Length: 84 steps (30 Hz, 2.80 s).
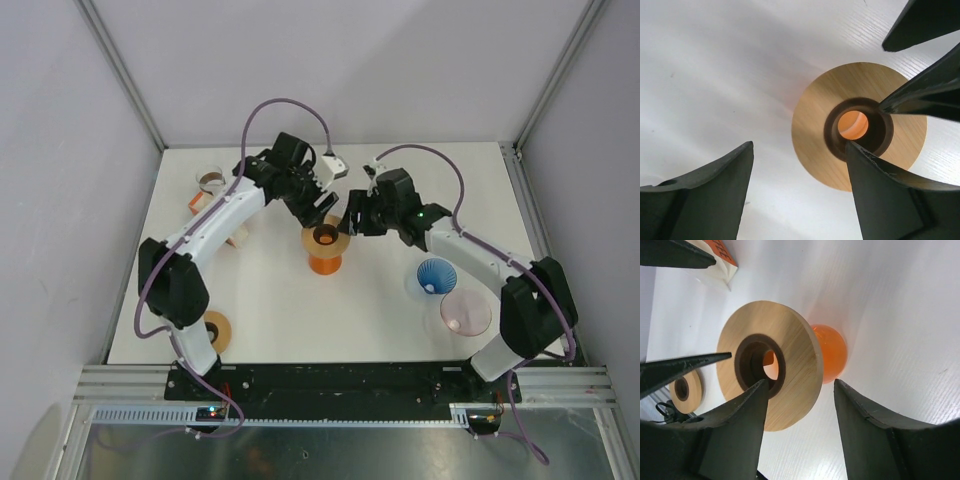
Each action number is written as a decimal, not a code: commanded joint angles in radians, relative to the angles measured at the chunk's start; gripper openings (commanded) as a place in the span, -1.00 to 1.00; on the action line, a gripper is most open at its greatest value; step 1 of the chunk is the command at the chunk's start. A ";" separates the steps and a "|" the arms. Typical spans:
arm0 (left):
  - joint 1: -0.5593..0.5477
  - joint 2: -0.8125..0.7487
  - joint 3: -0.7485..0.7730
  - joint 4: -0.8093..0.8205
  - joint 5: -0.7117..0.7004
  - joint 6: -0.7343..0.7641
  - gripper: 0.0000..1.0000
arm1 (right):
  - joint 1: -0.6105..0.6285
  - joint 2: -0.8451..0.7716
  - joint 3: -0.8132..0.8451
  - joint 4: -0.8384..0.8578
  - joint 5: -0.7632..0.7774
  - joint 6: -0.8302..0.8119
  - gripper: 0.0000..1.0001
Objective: Place the coffee filter in the dripper
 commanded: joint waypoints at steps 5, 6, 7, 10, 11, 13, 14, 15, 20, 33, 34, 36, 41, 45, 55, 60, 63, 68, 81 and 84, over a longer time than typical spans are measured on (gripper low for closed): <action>0.073 -0.157 0.046 0.006 0.046 -0.036 0.59 | -0.057 -0.203 0.005 -0.076 0.073 -0.060 0.31; 0.088 -0.169 0.037 0.007 0.057 -0.040 0.60 | -0.063 -0.230 0.005 -0.102 0.095 -0.078 0.35; 0.106 -0.182 0.029 0.008 0.067 -0.045 0.60 | -0.071 -0.250 0.005 -0.141 0.114 -0.090 0.38; 0.144 -0.217 -0.013 0.015 0.073 -0.049 0.62 | -0.101 -0.304 0.004 -0.257 0.211 -0.132 0.48; 0.157 -0.231 -0.029 0.019 0.073 -0.049 0.62 | -0.118 -0.314 0.004 -0.309 0.246 -0.138 0.49; 0.176 -0.256 -0.080 0.027 0.073 -0.047 0.62 | -0.151 -0.324 0.001 -0.395 0.323 -0.148 0.52; 0.183 -0.266 -0.101 0.031 0.074 -0.045 0.62 | -0.163 -0.328 -0.005 -0.425 0.369 -0.154 0.52; 0.192 -0.280 -0.126 0.036 0.075 -0.042 0.62 | -0.174 -0.332 -0.018 -0.448 0.405 -0.157 0.52; 0.228 -0.344 -0.226 0.065 0.086 -0.040 0.62 | -0.264 -0.388 -0.149 -0.449 0.467 -0.119 0.48; 0.290 -0.421 -0.339 0.115 0.116 -0.058 0.63 | -0.475 -0.537 -0.374 -0.399 0.325 -0.084 0.26; 0.292 -0.423 -0.340 0.117 0.116 -0.058 0.63 | -0.486 -0.530 -0.386 -0.394 0.309 -0.087 0.24; 0.296 -0.427 -0.341 0.119 0.116 -0.058 0.63 | -0.506 -0.514 -0.407 -0.377 0.276 -0.095 0.21; 0.301 -0.432 -0.353 0.122 0.119 -0.058 0.63 | -0.514 -0.483 -0.429 -0.334 0.235 -0.116 0.03; 0.306 -0.437 -0.362 0.125 0.124 -0.055 0.63 | -0.506 -0.465 -0.440 -0.298 0.198 -0.130 -0.14; 0.317 -0.450 -0.363 0.129 0.125 -0.049 0.64 | -0.480 -0.381 -0.441 -0.301 0.269 -0.146 -0.32; 0.320 -0.453 -0.369 0.128 0.129 -0.050 0.64 | -0.449 -0.373 -0.442 -0.282 0.273 -0.161 -0.84; 0.321 -0.452 -0.370 0.129 0.133 -0.051 0.64 | -0.425 -0.379 -0.434 -0.262 0.269 -0.168 -0.98; 0.321 -0.448 -0.370 0.129 0.142 -0.058 0.65 | -0.354 -0.389 -0.356 -0.289 0.281 -0.165 -1.00; 0.319 -0.512 -0.335 0.128 0.262 -0.114 0.65 | -0.152 -0.332 0.069 -0.345 0.259 -0.067 -1.00; 0.319 -0.522 -0.306 0.127 0.321 -0.156 0.64 | -0.081 -0.268 0.172 -0.339 0.240 -0.056 -1.00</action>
